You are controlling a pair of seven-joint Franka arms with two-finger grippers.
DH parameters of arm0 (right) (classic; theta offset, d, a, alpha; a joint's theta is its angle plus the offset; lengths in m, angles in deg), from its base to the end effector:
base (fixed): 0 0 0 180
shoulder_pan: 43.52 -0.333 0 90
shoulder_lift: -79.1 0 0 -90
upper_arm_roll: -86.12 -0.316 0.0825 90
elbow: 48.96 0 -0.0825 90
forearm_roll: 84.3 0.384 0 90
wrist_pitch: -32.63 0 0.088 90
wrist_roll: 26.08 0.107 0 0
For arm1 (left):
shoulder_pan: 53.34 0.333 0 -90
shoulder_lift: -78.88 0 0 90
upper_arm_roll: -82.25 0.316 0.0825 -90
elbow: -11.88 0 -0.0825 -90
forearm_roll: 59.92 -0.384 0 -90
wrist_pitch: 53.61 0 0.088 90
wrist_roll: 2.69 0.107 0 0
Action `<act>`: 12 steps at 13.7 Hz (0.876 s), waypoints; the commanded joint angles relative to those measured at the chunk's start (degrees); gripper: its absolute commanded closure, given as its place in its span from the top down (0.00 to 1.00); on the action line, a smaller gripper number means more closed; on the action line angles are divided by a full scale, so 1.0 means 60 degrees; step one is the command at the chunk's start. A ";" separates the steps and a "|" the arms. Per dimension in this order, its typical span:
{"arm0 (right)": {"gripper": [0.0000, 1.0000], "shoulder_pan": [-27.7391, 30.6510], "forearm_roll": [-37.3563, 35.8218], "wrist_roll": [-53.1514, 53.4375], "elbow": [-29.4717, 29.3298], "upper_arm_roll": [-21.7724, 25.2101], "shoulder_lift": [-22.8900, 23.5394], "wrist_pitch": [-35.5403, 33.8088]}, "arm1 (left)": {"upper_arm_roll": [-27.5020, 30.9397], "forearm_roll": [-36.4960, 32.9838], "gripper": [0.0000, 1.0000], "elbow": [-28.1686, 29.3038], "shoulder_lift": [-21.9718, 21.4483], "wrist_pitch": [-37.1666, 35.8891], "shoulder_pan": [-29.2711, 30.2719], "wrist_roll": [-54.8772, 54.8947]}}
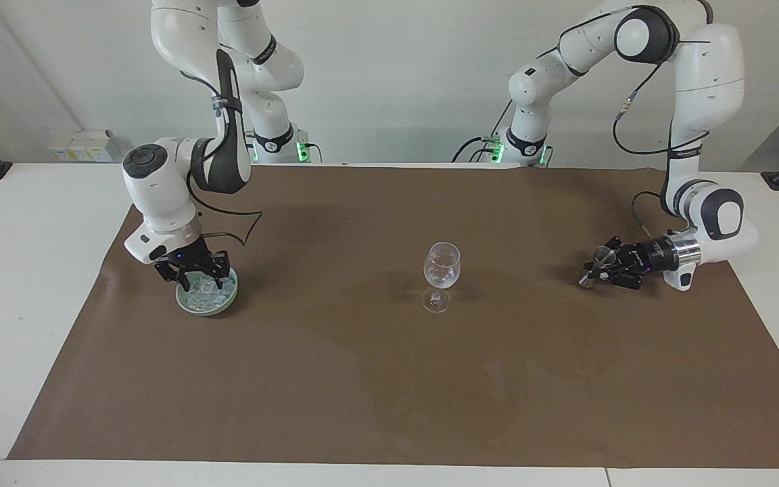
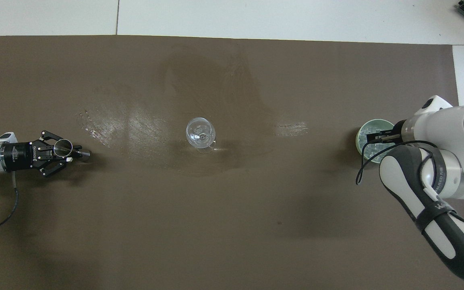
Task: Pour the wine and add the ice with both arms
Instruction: 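Reach the right gripper to the green ice cup while the left gripper holds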
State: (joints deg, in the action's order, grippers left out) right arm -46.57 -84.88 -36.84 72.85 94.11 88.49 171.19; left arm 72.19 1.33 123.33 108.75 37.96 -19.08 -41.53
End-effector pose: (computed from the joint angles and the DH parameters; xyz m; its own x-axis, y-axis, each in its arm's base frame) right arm 0.5752 -0.0484 0.3465 0.9860 0.1143 0.1215 0.1084 -0.9926 0.0539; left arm 0.5414 0.1463 0.2274 -0.0374 0.2447 -0.9689 0.9971 0.0740 -0.0198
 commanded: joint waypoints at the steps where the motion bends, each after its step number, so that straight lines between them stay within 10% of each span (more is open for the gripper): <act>1: 0.68 0.0113 -0.0123 -0.0184 0.0220 -0.0044 0.0031 0.0387 | -0.0065 0.0193 0.00 0.0305 -0.0027 0.0352 0.0076 -0.0120; 4: 0.58 0.0113 -0.0123 -0.0213 0.0279 -0.0044 0.0060 0.0403 | -0.0080 0.0193 0.01 0.0277 -0.0027 0.0353 0.0178 -0.0134; 5: 0.56 0.0113 -0.0123 -0.0199 0.0279 -0.0044 0.0060 0.0388 | -0.0080 0.0179 0.23 0.0262 -0.0027 0.0353 0.0222 -0.0134; 6: 0.53 0.0113 -0.0123 -0.0199 0.0279 -0.0044 0.0060 0.0388 | -0.0080 0.0164 0.73 0.0233 -0.0027 0.0309 0.0237 -0.0134; 7: 0.51 0.0113 -0.0123 -0.0199 0.0294 -0.0044 0.0060 0.0374 | -0.0095 0.0135 1.00 0.0189 -0.0027 0.0309 0.0194 -0.0134; 12: 0.19 0.0127 -0.0123 -0.0199 0.0236 -0.0044 0.0060 0.0286 | -0.0051 -0.0055 1.00 -0.0059 -0.0085 0.0352 0.0252 -0.0134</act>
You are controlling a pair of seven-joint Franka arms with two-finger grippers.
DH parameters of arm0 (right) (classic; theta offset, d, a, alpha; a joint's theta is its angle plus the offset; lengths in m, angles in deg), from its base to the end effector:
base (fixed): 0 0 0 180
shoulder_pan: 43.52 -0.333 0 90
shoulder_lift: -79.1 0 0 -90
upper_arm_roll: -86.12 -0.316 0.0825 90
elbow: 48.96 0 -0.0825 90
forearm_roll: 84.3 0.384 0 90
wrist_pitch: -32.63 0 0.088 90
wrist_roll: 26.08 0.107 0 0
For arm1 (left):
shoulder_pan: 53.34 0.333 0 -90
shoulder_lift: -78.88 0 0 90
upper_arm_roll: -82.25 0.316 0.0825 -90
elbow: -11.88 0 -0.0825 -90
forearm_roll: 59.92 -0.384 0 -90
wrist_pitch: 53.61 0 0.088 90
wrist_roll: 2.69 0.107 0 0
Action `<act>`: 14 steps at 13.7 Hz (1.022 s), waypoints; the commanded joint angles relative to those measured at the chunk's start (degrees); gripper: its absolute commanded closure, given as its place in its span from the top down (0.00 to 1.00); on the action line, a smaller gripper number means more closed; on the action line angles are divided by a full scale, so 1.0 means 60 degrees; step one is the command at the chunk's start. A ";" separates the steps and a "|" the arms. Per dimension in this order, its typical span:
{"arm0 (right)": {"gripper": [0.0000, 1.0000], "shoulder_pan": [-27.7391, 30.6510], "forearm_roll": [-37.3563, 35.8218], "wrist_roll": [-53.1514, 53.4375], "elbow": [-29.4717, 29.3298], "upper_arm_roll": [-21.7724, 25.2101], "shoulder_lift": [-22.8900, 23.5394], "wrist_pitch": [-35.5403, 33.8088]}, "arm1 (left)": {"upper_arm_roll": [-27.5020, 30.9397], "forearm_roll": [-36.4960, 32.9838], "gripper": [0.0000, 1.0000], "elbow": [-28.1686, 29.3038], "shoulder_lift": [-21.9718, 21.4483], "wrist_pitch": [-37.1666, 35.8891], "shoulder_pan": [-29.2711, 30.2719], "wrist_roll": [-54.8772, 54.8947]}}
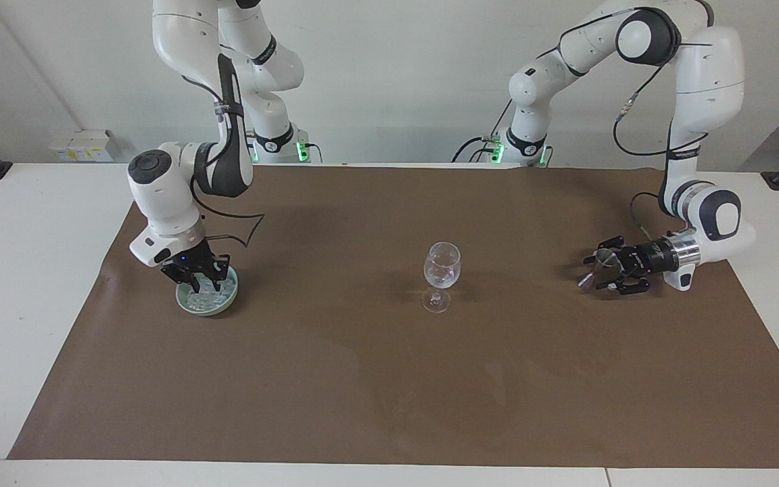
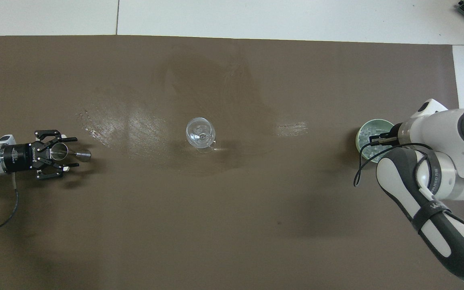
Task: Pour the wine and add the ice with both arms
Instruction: 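Reach the right gripper to the green ice cup while the left gripper holds, then lift the green cup with the right gripper while the left gripper releases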
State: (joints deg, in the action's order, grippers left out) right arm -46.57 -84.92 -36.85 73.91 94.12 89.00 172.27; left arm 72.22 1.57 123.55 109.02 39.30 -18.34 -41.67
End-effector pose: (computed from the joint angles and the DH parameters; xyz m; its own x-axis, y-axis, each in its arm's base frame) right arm 0.5716 -0.0483 0.3352 0.9869 0.1150 0.1129 0.1095 -0.9925 0.0539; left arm 0.5395 0.1551 0.2225 -0.0517 0.2549 -0.9656 0.9942 0.1049 -0.0256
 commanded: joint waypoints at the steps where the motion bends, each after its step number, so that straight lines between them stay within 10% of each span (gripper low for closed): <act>1: 0.12 0.0127 -0.0117 -0.0198 0.0043 -0.0030 -0.0025 0.0077 | -0.0056 -0.0300 1.00 -0.0212 -0.0174 0.0144 0.0143 -0.0095; 14: 0.00 -0.0004 0.0088 0.1496 -0.1816 -0.0233 -0.1224 -0.2121 | -0.0070 -0.7285 1.00 -0.2556 -0.1344 0.0187 -0.0455 0.2976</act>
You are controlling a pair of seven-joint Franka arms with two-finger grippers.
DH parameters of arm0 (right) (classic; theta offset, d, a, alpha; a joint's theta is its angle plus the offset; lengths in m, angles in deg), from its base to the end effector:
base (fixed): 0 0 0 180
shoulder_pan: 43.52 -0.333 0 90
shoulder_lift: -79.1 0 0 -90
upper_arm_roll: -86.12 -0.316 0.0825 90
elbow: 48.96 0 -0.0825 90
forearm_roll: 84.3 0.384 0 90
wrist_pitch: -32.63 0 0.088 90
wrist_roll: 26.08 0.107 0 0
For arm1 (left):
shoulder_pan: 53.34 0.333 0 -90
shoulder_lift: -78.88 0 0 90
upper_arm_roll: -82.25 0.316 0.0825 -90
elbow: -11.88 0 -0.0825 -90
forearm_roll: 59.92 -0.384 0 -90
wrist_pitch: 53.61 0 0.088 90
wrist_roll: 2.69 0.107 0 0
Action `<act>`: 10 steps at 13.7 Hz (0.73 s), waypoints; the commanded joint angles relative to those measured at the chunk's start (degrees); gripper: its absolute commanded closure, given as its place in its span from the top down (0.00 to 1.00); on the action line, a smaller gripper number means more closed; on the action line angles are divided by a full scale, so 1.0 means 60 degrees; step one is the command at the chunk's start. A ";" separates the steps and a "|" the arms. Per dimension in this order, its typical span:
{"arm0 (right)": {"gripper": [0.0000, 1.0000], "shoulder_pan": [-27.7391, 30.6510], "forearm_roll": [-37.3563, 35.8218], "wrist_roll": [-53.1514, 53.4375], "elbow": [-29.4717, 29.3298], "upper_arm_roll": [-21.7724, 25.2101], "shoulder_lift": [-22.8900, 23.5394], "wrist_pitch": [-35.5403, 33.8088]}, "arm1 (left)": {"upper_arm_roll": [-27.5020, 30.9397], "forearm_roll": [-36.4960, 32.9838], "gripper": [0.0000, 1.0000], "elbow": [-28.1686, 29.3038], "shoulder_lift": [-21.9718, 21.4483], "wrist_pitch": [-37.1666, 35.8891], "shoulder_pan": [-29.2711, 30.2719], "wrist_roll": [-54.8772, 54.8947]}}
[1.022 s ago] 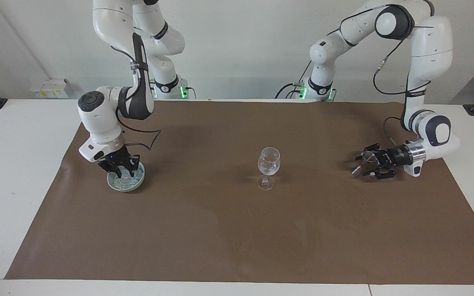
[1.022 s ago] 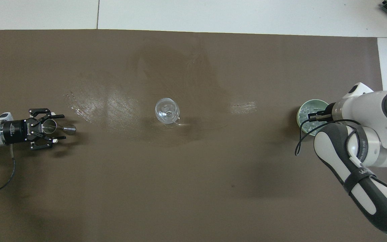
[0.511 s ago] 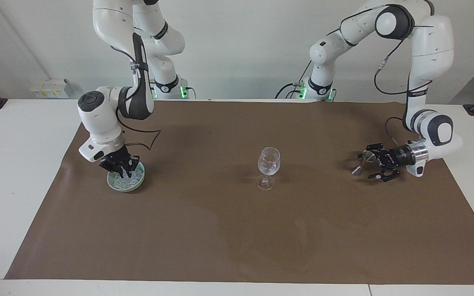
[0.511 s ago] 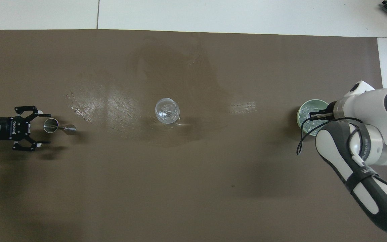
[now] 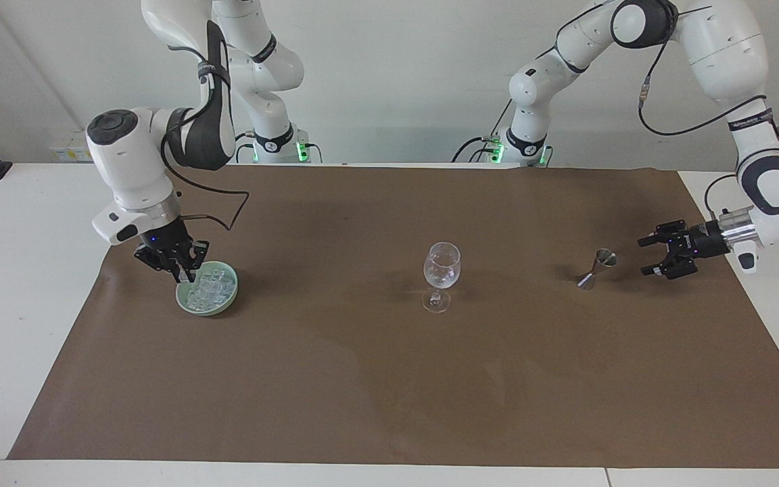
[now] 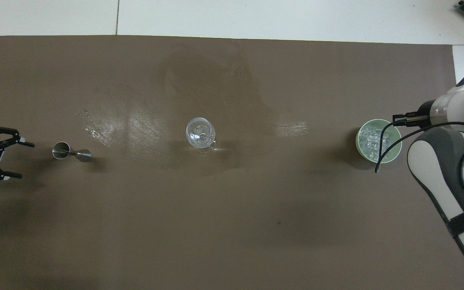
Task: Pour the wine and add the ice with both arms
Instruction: 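Lift the green cup with the right gripper while the left gripper releases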
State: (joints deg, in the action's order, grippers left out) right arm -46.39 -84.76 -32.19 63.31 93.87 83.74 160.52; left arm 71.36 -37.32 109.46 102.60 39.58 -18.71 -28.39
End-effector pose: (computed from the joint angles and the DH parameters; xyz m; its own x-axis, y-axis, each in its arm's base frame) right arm 0.5922 -0.0492 0.4532 0.9817 0.0304 0.1881 0.0236 -0.9990 0.0383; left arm 0.5660 0.2168 0.3380 0.4888 0.6373 -0.5958 0.8488 -0.5052 0.1560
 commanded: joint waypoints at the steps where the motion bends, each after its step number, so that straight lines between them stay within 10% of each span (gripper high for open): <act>1: 0.00 -0.0035 0.0063 0.1232 -0.0283 -0.0499 -0.0437 -0.0367 | 0.0072 -0.1213 1.00 -0.0267 -0.0523 0.0229 -0.0569 0.1203; 6: 0.00 -0.0035 0.0063 0.3912 -0.1807 -0.1846 -0.0409 -0.1453 | -0.0001 -0.3792 1.00 -0.0866 -0.1388 0.0581 -0.2135 0.3080; 10: 0.00 -0.0035 0.0063 0.6403 -0.2102 -0.3179 -0.0204 -0.0636 | -0.0045 -0.3751 1.00 -0.0780 -0.2645 0.0537 -0.3408 0.3039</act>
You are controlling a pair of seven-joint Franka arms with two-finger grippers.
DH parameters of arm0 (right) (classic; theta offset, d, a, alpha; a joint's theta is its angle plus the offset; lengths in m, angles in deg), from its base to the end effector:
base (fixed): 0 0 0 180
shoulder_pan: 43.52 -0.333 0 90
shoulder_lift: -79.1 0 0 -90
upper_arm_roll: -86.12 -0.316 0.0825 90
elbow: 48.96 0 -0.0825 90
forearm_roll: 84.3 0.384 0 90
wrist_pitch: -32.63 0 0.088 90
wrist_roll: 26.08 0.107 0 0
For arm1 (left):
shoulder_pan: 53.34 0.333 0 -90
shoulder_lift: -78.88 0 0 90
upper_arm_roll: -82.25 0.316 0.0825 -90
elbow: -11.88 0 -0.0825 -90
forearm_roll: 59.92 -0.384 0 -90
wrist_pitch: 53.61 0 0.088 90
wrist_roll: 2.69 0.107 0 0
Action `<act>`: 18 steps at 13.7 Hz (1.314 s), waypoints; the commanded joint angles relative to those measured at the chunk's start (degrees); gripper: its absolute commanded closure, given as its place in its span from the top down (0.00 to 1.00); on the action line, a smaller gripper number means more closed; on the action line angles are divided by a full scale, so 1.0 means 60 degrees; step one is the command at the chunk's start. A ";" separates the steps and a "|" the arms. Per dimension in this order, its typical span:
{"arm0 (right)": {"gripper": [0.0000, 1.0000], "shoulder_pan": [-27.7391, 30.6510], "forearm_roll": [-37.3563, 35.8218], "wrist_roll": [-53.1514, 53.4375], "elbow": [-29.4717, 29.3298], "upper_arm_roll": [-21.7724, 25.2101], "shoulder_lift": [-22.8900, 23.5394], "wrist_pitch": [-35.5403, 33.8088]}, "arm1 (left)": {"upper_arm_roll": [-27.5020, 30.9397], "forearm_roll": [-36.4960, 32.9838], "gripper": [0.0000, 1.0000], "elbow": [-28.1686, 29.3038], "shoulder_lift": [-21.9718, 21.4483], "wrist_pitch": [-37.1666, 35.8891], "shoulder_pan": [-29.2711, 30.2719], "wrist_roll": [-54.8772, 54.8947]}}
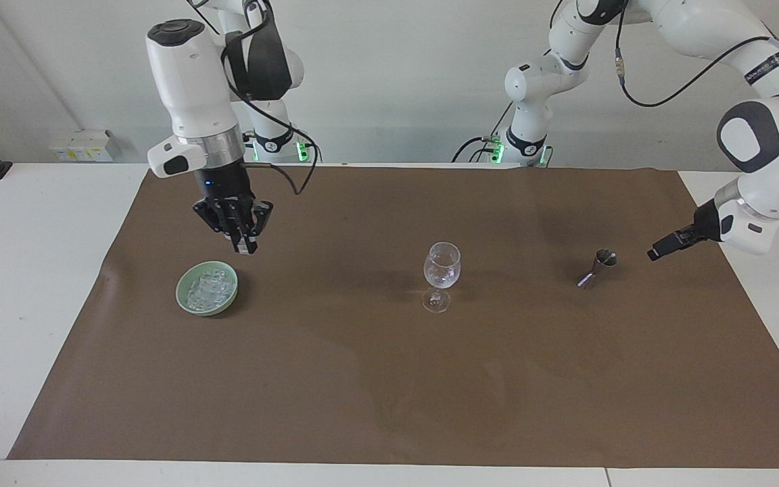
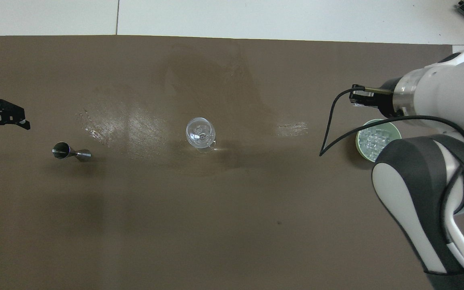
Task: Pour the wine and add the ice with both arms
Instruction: 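Lift the green cup with the right gripper while the left gripper releases, then carry the green ice cup with the right gripper over the clear glass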
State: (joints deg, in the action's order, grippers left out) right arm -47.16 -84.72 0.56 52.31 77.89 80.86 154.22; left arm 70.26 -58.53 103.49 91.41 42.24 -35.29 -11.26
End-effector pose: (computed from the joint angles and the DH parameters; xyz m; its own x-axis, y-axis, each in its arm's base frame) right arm 0.5897 0.1225 0.5669 0.9216 -0.2623 0.2860 -0.2305 -0.9629 -0.1404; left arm 0.6082 0.0725 0.4940 0.9563 0.2520 -0.1483 0.2613 -0.9641 0.0470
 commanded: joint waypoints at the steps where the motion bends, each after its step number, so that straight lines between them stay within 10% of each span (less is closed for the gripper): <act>1: 0.00 0.0094 0.0056 0.1371 -0.0268 -0.0794 0.0292 0.0737 | 0.0139 -0.0202 1.00 0.0229 -0.1133 0.0108 -0.0968 0.0183; 10: 0.00 0.0036 0.0305 0.3878 -0.0283 -0.2905 0.0745 0.2614 | 0.0153 0.0091 1.00 0.0448 -0.2191 0.0196 -0.1703 0.0051; 18: 0.00 -0.0988 -0.0017 0.4481 -0.0488 -0.3097 0.1625 0.3186 | 0.0270 0.0091 1.00 0.0537 -0.2294 -0.0243 -0.1587 0.0022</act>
State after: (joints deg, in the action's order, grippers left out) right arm -52.14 -84.29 26.02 51.05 59.69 88.86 172.78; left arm 71.60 -58.43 105.24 79.19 41.21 -44.81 -11.11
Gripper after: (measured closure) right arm 0.780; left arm 0.000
